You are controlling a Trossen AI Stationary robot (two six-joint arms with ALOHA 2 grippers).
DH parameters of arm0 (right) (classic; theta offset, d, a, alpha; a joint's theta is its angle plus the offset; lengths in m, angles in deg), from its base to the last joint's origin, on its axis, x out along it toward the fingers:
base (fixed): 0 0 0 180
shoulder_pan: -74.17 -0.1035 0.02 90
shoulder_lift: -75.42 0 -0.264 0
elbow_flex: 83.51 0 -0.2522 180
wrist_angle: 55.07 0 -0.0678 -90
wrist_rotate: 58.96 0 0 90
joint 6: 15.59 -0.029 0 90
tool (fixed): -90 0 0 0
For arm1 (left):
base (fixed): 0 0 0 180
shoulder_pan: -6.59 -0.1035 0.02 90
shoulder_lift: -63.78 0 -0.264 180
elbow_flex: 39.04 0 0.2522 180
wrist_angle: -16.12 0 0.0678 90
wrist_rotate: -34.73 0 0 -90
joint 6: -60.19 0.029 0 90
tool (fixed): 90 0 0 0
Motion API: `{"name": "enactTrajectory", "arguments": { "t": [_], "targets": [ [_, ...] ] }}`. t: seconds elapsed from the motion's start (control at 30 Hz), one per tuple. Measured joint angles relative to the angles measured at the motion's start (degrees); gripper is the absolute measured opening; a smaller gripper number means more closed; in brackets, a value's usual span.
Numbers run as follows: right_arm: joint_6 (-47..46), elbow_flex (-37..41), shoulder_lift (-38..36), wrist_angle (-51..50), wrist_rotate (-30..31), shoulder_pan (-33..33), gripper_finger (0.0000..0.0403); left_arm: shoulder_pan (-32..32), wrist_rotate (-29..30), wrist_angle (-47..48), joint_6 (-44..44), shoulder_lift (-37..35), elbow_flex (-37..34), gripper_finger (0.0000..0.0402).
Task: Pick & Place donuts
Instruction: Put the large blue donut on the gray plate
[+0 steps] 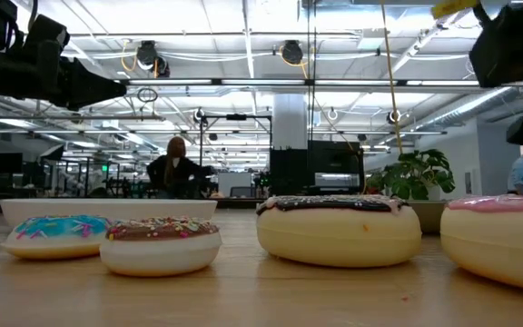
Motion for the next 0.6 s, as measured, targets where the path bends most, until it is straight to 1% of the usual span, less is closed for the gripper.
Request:
{"name": "enactTrajectory", "arguments": {
  "t": [0.07, 0.23, 0.33, 0.47, 0.6],
  "targets": [
    [0.3, 0.0, -1.8, -1.3, 0.2, 0.3, 0.0023, 0.0, 0.0, 0.0, 0.0, 0.0, 0.0, 0.0042],
    [2.6, 0.0, -6.9, -5.1, 0.3, 1.6, 0.0007, 0.0, 0.0, -0.1, -0.1, 0.0, 0.0, 0.0042],
    [4.4, 0.0, -10.5, -8.3, 0.8, 3.1, 0.0010, 0.0, 0.0, -0.2, -0.3, 0.0, 0.0, 0.0042],
    [10.4, -0.1, -16.4, -11.0, 1.7, 5.2, 0.0011, 0.0, 0.0, -0.4, -0.5, 0.0, 0.0, 0.0042],
    [16.3, -0.1, -22.9, -13.8, 5.9, 7.5, 0.0010, 0.0, 0.0, -0.4, -0.8, 0.0, 0.0, 0.0042]
  ]
}}
